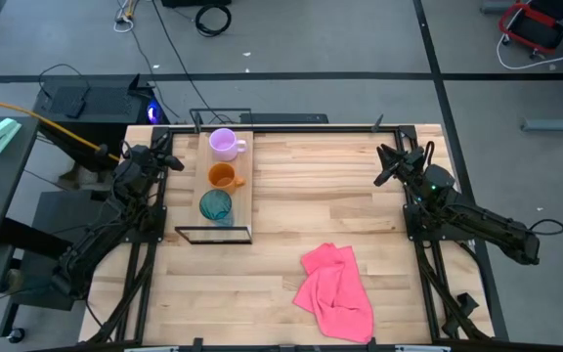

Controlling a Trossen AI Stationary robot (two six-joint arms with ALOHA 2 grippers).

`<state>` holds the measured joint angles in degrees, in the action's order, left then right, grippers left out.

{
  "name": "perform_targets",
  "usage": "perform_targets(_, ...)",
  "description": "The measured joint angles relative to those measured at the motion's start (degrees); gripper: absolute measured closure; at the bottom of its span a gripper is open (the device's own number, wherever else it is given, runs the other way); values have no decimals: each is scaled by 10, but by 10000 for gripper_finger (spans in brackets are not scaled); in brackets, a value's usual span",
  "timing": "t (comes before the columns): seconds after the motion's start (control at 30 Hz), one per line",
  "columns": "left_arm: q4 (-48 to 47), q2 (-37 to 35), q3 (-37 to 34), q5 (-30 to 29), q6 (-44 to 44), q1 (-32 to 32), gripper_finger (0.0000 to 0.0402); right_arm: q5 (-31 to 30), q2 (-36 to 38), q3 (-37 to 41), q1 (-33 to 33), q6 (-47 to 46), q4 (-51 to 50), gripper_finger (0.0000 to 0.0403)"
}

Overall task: Stack small to large cups/mugs on shelf
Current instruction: Return to Home Position

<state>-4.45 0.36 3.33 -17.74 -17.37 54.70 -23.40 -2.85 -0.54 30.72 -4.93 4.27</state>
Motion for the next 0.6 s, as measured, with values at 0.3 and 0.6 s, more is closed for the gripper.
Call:
perform_targets(0.3, 0, 0, 0, 0, 0, 0, 316, 0, 0, 0, 0, 0, 0, 315)
perform_targets(0.6, 0, 0, 0, 0, 0, 0, 314, 0, 0, 0, 0, 0, 0, 315)
